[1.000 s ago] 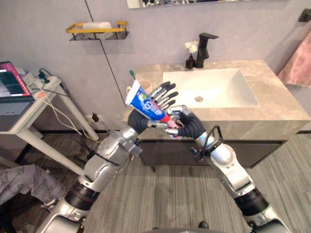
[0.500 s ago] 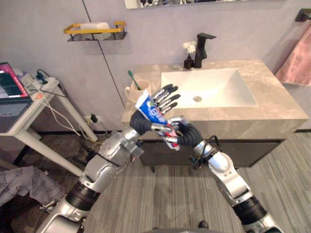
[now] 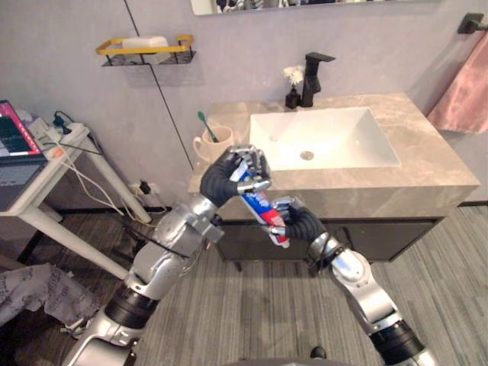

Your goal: Organize washtable

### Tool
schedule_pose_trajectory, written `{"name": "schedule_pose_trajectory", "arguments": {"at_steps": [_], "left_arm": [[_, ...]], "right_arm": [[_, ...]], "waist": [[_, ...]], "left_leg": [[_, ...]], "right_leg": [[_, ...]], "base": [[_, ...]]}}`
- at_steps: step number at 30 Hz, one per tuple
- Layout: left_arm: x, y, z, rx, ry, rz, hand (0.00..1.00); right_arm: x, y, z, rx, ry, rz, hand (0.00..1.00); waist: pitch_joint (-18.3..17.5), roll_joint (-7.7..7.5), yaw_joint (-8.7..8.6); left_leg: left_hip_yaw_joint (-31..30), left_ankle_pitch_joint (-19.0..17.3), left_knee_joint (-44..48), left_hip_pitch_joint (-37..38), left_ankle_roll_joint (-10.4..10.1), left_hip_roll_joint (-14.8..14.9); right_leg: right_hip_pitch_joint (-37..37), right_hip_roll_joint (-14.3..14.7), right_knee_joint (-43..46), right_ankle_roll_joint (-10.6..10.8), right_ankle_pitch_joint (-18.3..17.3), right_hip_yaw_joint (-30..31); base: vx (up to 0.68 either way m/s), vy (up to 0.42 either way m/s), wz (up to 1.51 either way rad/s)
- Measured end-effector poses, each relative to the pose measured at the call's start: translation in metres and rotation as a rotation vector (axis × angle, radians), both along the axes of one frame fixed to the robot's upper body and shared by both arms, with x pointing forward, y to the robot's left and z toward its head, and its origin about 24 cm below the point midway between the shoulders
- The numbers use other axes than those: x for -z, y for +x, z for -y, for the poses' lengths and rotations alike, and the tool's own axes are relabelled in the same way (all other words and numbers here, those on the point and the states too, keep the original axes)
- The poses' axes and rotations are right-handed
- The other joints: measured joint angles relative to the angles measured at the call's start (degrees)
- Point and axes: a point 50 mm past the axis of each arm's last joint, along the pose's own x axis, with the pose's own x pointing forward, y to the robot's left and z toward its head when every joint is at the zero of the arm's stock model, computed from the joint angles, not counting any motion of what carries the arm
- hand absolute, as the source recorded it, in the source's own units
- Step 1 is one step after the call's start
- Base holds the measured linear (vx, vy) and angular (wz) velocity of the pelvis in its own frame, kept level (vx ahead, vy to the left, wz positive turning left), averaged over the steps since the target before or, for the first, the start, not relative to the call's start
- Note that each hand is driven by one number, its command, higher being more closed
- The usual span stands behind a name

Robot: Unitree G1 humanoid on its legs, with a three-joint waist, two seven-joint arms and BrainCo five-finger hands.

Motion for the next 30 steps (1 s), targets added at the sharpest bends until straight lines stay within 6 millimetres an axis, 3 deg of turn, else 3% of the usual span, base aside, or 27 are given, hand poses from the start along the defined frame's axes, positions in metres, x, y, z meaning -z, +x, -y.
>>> {"name": "schedule_pose_trajectory", "arguments": {"at_steps": [5,14,30], "left_arm": [[-0.005,-0.002,0.003,0.006,-0.039,0.020,1.00],[-0.031,-0.005,0.003,-0.005,-0.165,0.123,1.00],[-0.031,-0.006,-0.005,-0.062,-0.240,0.134,1.00]], "right_arm": [[-0.006,0.003,-0.001,0.013,0.021,0.019,1.00],[-0.046,0.015,-0.002,0.044,0.079,0.153,1.00],[-0.058,0.022,-0.011,0.023,0.107,0.156,1.00]], "waist": [[0.0,-0.03,0.02],[0.1,-0.13,0.23],[0.1,-0.13,1.86]], "left_leg": [[0.3,0.0,0.0,0.1,0.0,0.1],[1.8,-0.1,0.1,-0.2,-0.1,0.6],[1.8,-0.3,0.3,-0.2,-0.4,1.1]], "right_leg": [[-0.1,0.1,0.0,0.0,0.0,0.3],[-1.1,0.6,0.0,-0.2,0.4,1.9],[-1.0,1.1,0.0,-0.2,0.4,2.1]], "base": [[0.00,0.000,-0.03],[-0.01,-0.010,-0.08],[-0.01,-0.013,-0.01]]}}
